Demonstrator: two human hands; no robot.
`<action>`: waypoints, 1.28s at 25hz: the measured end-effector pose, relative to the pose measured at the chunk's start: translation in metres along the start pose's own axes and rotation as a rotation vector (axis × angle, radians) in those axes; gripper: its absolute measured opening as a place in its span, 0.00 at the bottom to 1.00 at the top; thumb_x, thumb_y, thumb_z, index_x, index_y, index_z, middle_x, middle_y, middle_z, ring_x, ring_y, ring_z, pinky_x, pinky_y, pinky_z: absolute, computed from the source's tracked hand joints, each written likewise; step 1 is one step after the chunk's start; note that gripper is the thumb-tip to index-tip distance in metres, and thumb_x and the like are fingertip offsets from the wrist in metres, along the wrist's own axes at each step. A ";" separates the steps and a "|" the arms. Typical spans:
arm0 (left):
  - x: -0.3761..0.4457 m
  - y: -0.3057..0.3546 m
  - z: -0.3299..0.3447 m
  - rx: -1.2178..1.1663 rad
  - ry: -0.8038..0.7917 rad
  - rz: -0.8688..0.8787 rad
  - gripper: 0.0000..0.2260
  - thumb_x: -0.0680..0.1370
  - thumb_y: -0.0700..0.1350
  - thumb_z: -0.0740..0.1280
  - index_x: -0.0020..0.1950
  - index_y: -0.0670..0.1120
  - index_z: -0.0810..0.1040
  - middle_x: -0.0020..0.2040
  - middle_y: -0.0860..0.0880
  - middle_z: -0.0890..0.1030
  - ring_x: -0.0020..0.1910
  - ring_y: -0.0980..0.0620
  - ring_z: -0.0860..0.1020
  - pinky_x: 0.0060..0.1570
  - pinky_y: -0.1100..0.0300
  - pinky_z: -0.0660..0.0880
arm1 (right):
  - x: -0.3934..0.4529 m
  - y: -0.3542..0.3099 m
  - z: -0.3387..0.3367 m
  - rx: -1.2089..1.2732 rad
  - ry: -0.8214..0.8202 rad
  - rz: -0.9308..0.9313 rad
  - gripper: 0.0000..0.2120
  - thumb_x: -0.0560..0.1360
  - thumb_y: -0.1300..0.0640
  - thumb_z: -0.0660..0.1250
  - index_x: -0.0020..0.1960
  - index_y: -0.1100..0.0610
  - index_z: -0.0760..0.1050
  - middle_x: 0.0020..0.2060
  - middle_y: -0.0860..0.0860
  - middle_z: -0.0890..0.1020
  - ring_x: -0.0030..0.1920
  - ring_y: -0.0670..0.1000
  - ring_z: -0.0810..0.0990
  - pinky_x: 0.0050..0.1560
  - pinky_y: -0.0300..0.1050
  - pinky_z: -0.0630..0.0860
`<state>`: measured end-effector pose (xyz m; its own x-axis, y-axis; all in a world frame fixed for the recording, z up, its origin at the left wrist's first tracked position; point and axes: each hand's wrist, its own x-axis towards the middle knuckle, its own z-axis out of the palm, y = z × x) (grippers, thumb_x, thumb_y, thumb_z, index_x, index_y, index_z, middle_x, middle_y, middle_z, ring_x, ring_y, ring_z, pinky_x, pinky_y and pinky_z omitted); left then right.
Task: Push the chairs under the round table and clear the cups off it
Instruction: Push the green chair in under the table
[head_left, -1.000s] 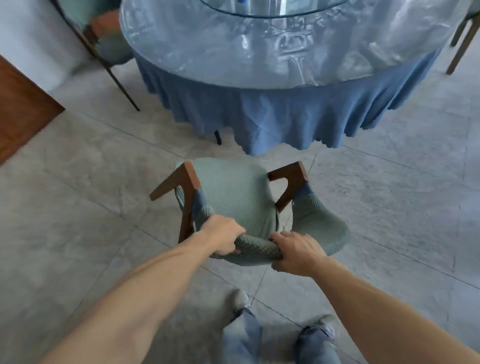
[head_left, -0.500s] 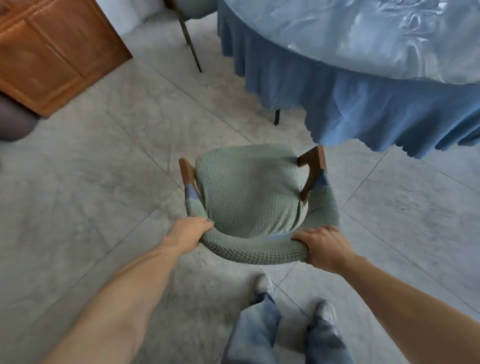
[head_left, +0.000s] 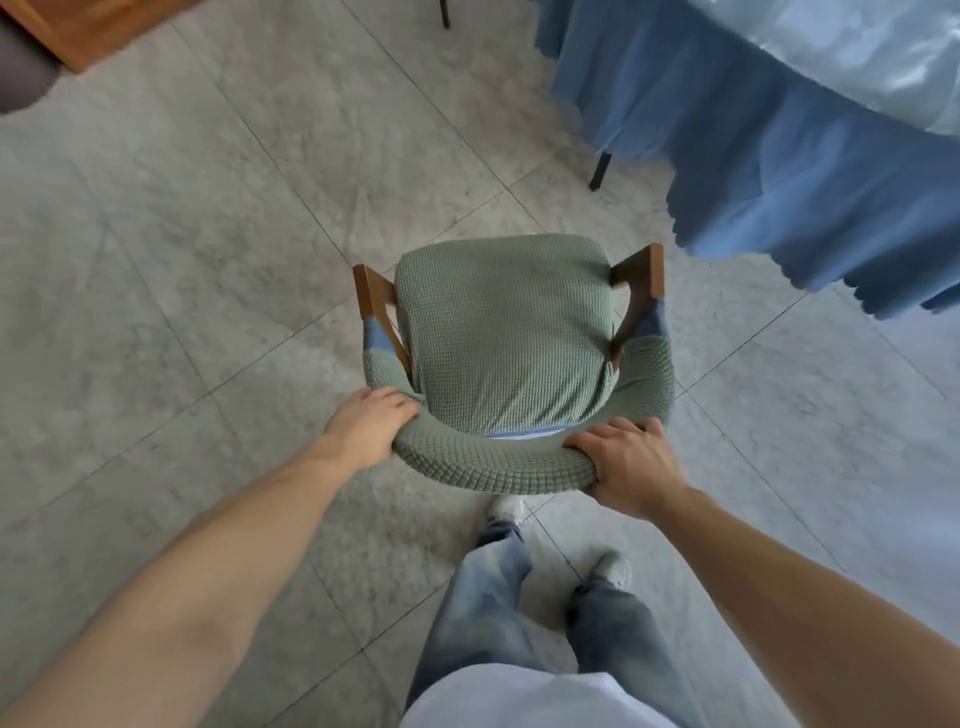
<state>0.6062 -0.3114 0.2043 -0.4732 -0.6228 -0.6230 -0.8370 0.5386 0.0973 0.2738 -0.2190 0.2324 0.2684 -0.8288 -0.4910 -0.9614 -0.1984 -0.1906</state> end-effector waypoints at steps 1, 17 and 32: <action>-0.007 0.008 0.001 -0.049 -0.004 0.040 0.25 0.75 0.48 0.69 0.71 0.52 0.69 0.71 0.52 0.72 0.73 0.51 0.65 0.73 0.50 0.60 | 0.002 0.000 -0.001 -0.004 -0.022 0.010 0.22 0.72 0.40 0.66 0.65 0.39 0.71 0.58 0.37 0.79 0.61 0.48 0.75 0.63 0.52 0.64; 0.001 0.087 -0.033 0.045 -0.014 0.097 0.36 0.76 0.36 0.65 0.78 0.61 0.57 0.75 0.53 0.69 0.72 0.50 0.69 0.69 0.40 0.66 | 0.009 0.026 -0.018 -0.111 -0.033 -0.039 0.16 0.77 0.56 0.62 0.64 0.46 0.74 0.47 0.47 0.83 0.49 0.53 0.82 0.60 0.54 0.72; 0.163 0.142 -0.139 0.272 0.078 0.321 0.34 0.76 0.37 0.64 0.75 0.64 0.61 0.67 0.58 0.76 0.63 0.52 0.77 0.51 0.50 0.79 | 0.013 0.158 -0.053 0.034 0.052 0.279 0.14 0.78 0.56 0.61 0.61 0.44 0.76 0.44 0.45 0.83 0.46 0.51 0.82 0.56 0.50 0.75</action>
<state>0.3722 -0.4153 0.2243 -0.7257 -0.4348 -0.5332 -0.5458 0.8356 0.0615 0.1226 -0.2885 0.2409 -0.0110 -0.8747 -0.4845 -0.9949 0.0583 -0.0828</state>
